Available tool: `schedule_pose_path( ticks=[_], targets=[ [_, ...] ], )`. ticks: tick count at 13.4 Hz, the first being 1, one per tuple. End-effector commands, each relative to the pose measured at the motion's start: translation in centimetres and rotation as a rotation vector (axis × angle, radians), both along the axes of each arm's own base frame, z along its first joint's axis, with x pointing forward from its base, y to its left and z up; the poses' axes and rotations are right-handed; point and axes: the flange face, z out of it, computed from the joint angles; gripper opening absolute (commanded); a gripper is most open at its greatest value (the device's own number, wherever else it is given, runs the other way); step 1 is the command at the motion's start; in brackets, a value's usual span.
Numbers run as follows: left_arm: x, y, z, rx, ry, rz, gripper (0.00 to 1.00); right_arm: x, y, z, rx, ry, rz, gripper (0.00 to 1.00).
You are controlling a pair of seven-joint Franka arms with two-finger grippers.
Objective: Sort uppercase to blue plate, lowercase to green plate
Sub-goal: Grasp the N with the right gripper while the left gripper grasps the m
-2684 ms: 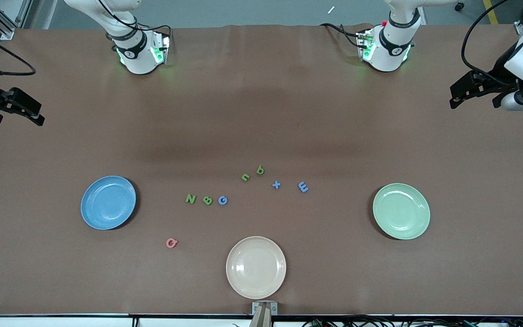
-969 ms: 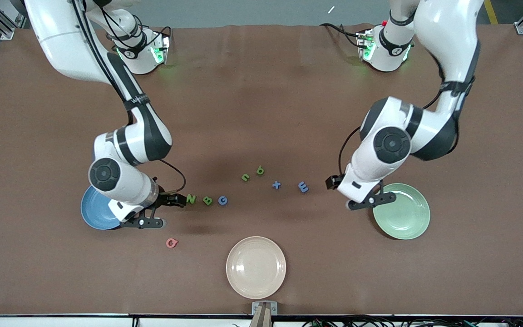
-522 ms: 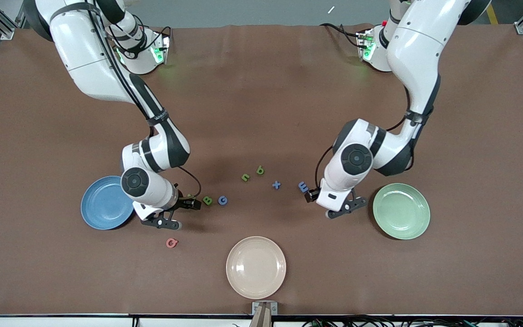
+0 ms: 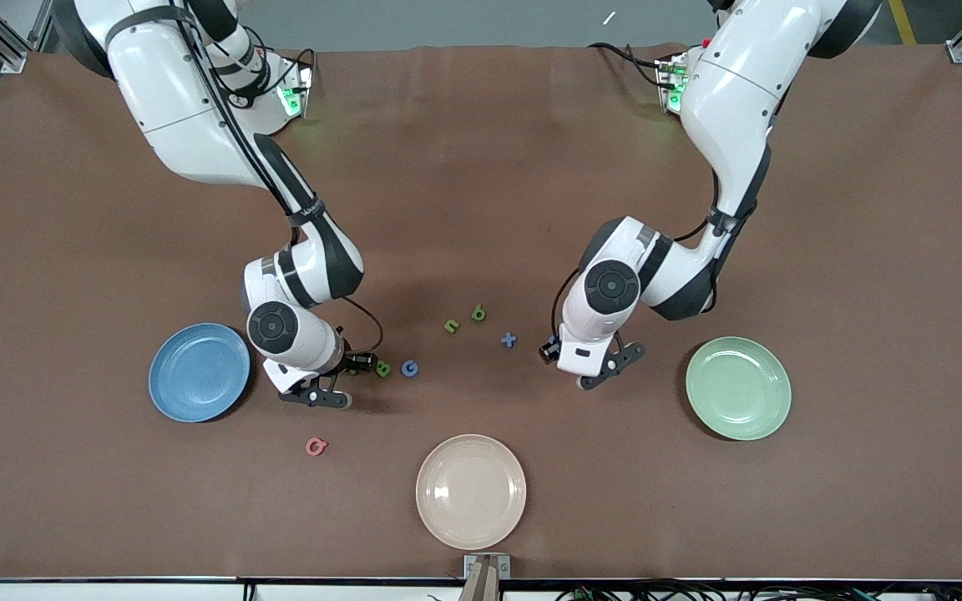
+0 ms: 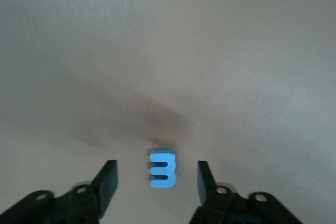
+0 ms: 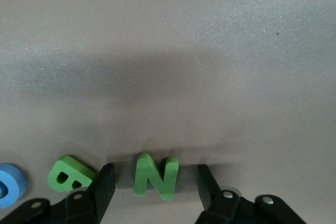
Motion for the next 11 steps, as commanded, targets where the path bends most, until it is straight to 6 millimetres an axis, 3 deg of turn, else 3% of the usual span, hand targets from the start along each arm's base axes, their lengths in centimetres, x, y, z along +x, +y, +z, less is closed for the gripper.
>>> schedule_pose_path(
  ticks=[1, 7, 9, 11],
  targets=[
    [-0.1, -0.7, -1.1, 0.016, -0.002, 0.026, 0.64, -0.8, -0.3, 0.3, -0.01, 0.005, -0.013, 0.58],
    [-0.6, -1.5, -2.6, 0.014, 0.001, 0.016, 0.6, -0.7, -0.5, 0.5, -0.01, 0.001, -0.007, 0.07],
    [-0.6, -1.5, -3.0, 0.008, -0.006, 0.016, 0.59, -0.3, -0.2, 1.3, -0.006, -0.01, -0.004, 0.03],
    [-0.6, -1.4, -3.5, 0.009, -0.005, 0.016, 0.57, 0.5, -2.1, 3.6, -0.016, 0.007, -0.025, 0.02]
  ],
)
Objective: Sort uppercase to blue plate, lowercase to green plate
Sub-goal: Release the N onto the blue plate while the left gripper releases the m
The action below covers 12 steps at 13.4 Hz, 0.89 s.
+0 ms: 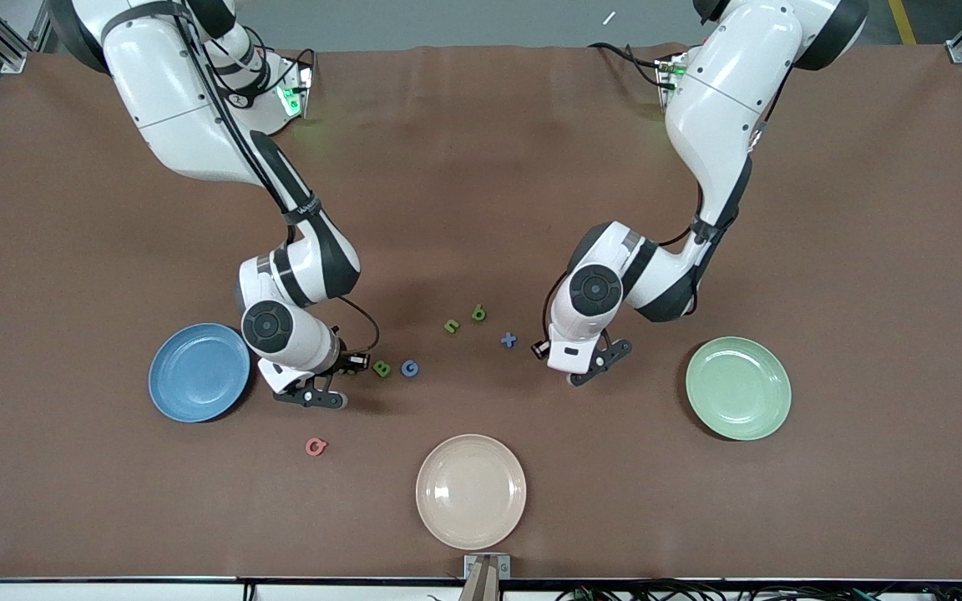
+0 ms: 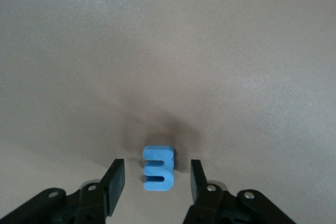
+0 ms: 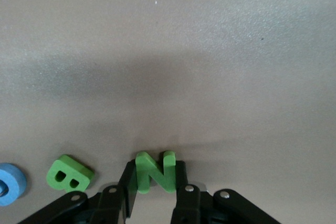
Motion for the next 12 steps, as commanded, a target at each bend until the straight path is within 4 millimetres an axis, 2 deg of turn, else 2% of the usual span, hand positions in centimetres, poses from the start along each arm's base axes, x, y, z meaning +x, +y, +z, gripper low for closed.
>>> schedule_pose_path(
  ticks=[1, 2, 4, 5, 7, 8, 9, 10, 12],
  targets=[
    [0.3, -0.3, -0.8, 0.009, -0.015, 0.009, 0.57, 0.7, -2.7, 4.0, -0.02, 0.025, -0.03, 0.02],
    [0.3, -0.4, -0.9, 0.008, -0.017, 0.01, 0.55, 1.2, -4.7, 4.8, -0.047, 0.032, -0.044, 0.02],
    [0.3, -0.4, -0.9, 0.003, -0.021, 0.011, 0.49, 1.9, -7.4, 6.2, -0.1, 0.011, -0.019, 0.0],
    [0.3, -0.4, -0.9, 0.003, -0.021, 0.011, 0.44, 2.5, -9.8, 6.2, -0.114, 0.008, -0.014, 0.0],
    [0.3, -0.4, -0.9, 0.004, -0.022, 0.005, 0.24, 3.2, -13.1, 6.3, -0.108, 0.009, 0.036, 0.0],
    [0.4, -0.4, -0.8, 0.005, -0.025, 0.004, 0.13, 3.5, -15.5, 6.3, -0.103, 0.012, 0.059, 0.0],
    [0.5, -0.3, -0.4, 0.006, -0.033, -0.002, 0.06, 3.7, -17.7, 6.1, -0.099, 0.017, 0.089, 0.01],
    [0.7, -0.2, 0.1, 0.018, -0.049, -0.021, 0.03, 3.9, -19.9, 6.0, -0.094, 0.023, 0.121, 0.02],
    [1.6, 0.7, 1.5, 0.055, -0.092, -0.053, 0.03, 4.0, -25.4, 5.8, -0.08, 0.028, 0.197, 0.03]
  ],
)
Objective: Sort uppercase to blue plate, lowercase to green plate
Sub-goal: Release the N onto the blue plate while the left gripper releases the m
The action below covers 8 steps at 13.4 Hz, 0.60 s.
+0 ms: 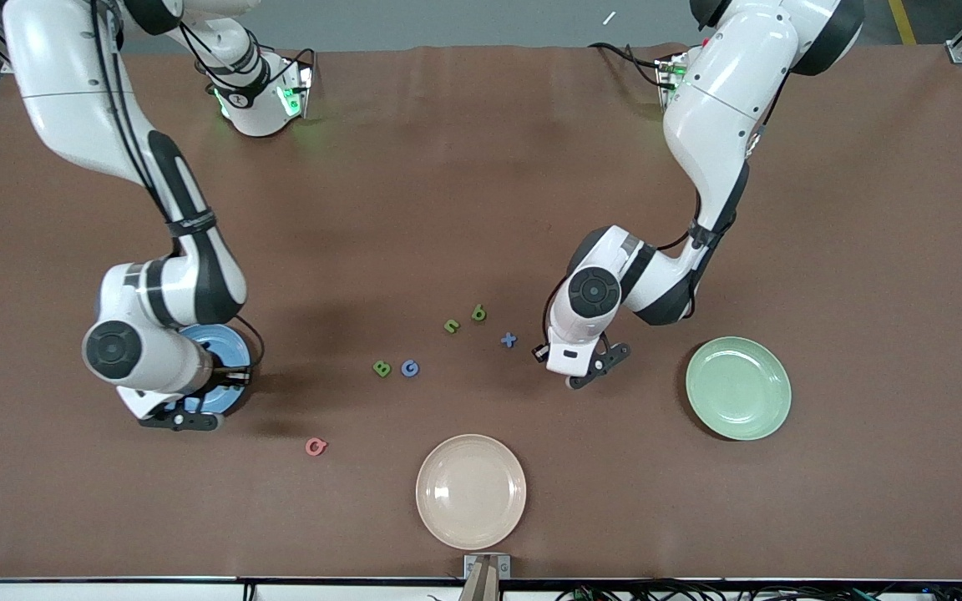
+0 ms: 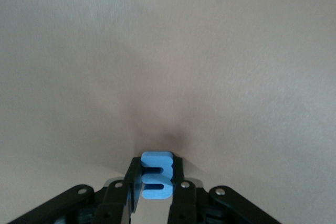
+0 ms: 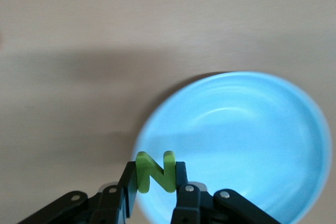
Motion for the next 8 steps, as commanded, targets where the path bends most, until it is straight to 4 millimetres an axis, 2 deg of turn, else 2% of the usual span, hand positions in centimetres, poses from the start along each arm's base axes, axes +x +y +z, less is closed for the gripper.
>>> schedule_pose_path(
  ticks=[1, 2, 3, 4, 5, 6, 8],
  targets=[
    [1.2, 1.0, 1.8, 0.035, -0.054, -0.014, 0.03, -0.4, -6.6, -0.2, 0.022, 0.013, 0.097, 0.05],
    [2.0, 2.0, 2.6, 0.04, -0.069, -0.008, 0.03, -0.5, -8.1, -0.4, 0.026, 0.014, 0.102, 0.13],
    [3.1, 3.7, 3.2, 0.051, -0.087, -0.003, 0.03, -0.6, -8.6, -0.8, 0.028, 0.017, 0.094, 0.35],
    [3.8, 4.9, 4.1, 0.064, -0.103, -0.012, 0.03, -0.6, -8.5, -0.9, 0.03, 0.017, 0.094, 0.66],
    [4.6, 6.7, 4.7, 0.087, -0.097, -0.021, 0.03, -0.7, -8.5, -1.1, 0.035, 0.019, 0.088, 0.86],
    [5.3, 8.6, 5.1, 0.103, -0.085, -0.049, 0.03, -0.8, -8.1, -1.2, 0.037, 0.023, 0.089, 1.0],
    [6.7, 11.6, 6.7, 0.103, -0.095, -0.072, 0.03, -0.8, -6.6, -1.2, 0.047, 0.033, 0.089, 1.0]
  ],
)
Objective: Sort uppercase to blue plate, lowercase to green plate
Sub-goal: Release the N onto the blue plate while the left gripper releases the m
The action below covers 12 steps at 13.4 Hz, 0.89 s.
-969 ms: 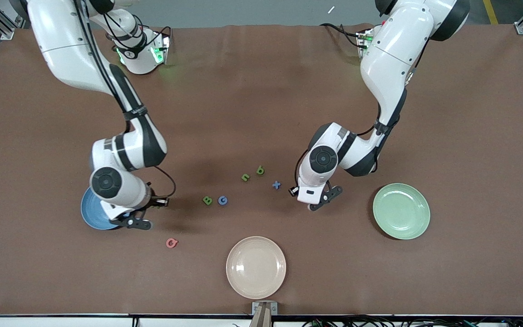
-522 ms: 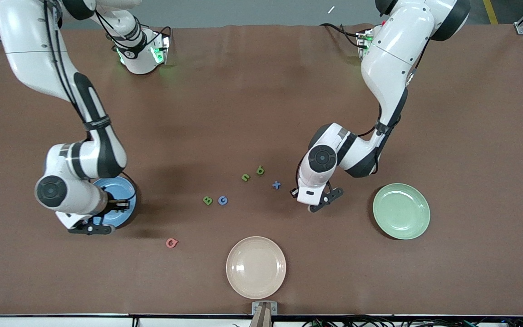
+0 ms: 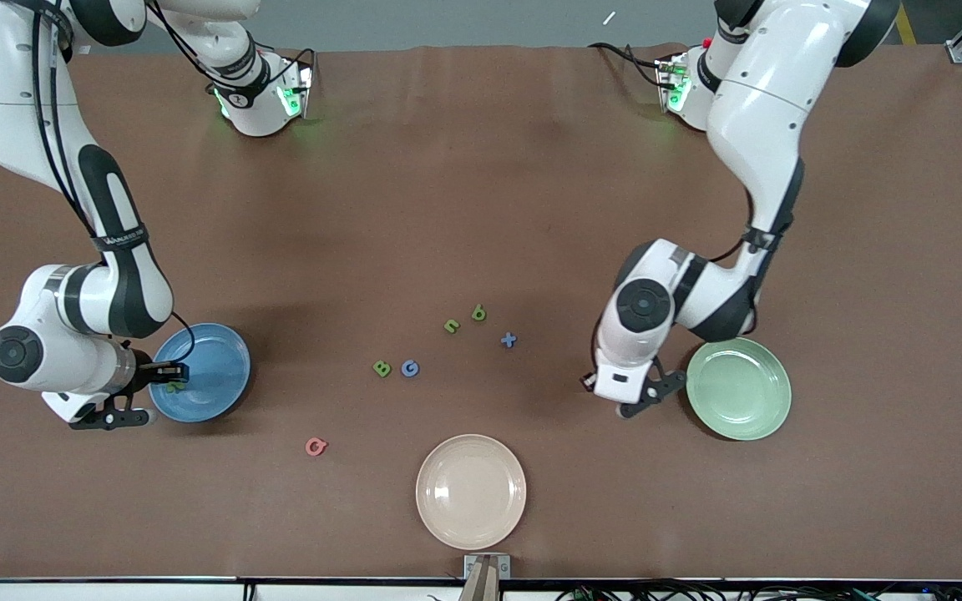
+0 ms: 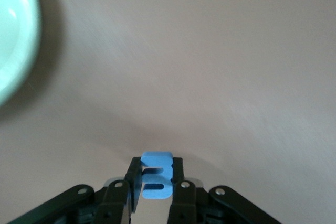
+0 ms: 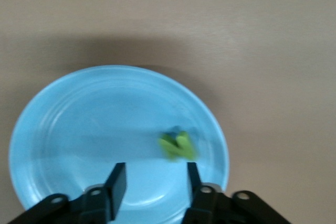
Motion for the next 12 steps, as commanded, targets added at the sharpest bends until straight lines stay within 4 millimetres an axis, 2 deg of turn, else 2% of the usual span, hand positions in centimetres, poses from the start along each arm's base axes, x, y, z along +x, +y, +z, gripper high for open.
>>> schedule_pose_path(
  ticks=[1, 3, 7, 9, 12],
  targets=[
    [1.0, 3.2, 2.5, 0.024, -0.002, -0.028, 0.03, -0.2, 3.3, 0.2, 0.017, 0.004, -0.019, 1.0],
    [1.8, 5.6, 2.4, 0.033, 0.009, -0.044, 0.03, -0.1, 7.4, 0.5, 0.007, -0.005, -0.053, 1.0],
    [3.6, 12.5, 2.2, 0.042, 0.028, -0.089, 0.03, -1.0, 18.8, 0.8, -0.018, -0.037, -0.23, 1.0],
    [4.1, 14.8, 2.1, 0.045, 0.037, -0.113, 0.03, -2.3, 24.6, 1.0, -0.012, -0.054, -0.216, 1.0],
    [4.4, 18.4, 0.9, 0.048, 0.062, -0.125, 0.05, -3.6, 30.4, 1.1, 0.078, -0.083, -0.204, 1.0]
  ],
)
